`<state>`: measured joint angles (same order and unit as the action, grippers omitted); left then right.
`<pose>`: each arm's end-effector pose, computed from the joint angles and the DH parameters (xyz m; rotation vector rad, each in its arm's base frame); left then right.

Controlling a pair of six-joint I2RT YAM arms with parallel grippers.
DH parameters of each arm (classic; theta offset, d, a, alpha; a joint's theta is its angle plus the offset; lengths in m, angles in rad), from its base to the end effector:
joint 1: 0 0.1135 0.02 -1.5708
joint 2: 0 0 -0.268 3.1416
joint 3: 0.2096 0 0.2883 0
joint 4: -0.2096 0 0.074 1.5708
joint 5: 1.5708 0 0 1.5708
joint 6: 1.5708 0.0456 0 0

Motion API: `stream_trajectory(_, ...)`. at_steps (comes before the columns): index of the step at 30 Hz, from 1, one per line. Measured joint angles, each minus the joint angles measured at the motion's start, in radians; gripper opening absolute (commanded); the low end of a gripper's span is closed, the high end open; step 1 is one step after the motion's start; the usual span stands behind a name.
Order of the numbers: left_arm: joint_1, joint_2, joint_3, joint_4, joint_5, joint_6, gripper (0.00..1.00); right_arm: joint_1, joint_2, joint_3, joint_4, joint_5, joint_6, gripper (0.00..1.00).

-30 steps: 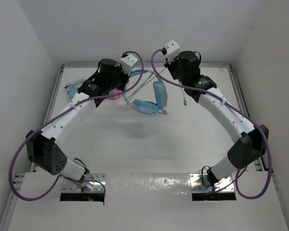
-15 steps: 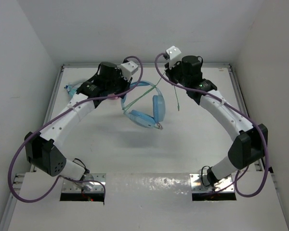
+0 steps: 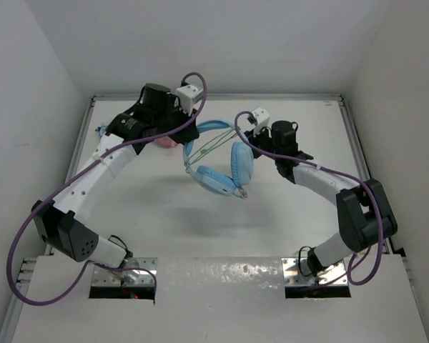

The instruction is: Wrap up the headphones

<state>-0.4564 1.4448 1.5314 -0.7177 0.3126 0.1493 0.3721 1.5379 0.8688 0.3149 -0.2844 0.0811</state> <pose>0.3141 -0.1699 0.3943 0.8268 2.0538 -0.5151 0.3494 0.1501 0.2126 -0.4734 1.8947 0.5751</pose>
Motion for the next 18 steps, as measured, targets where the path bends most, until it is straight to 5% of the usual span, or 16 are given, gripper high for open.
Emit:
stream_trajectory(6,0.000,0.015,0.031,-0.002,0.042,-0.029,0.00,-0.003,-0.010,-0.079,0.116,-0.045,0.058,0.61)
stream_trajectory(14,0.000,0.044,0.051,-0.027,0.047,-0.035,0.00,-0.004,-0.252,-0.283,0.078,0.014,0.108,0.87)
stream_trajectory(15,0.000,0.048,0.060,-0.028,0.049,-0.035,0.00,-0.004,-0.281,-0.283,0.060,0.041,0.106,0.98)
stream_trajectory(18,0.000,0.060,0.087,-0.027,0.060,-0.044,0.00,-0.007,-0.335,-0.278,0.013,0.126,0.094,0.99)
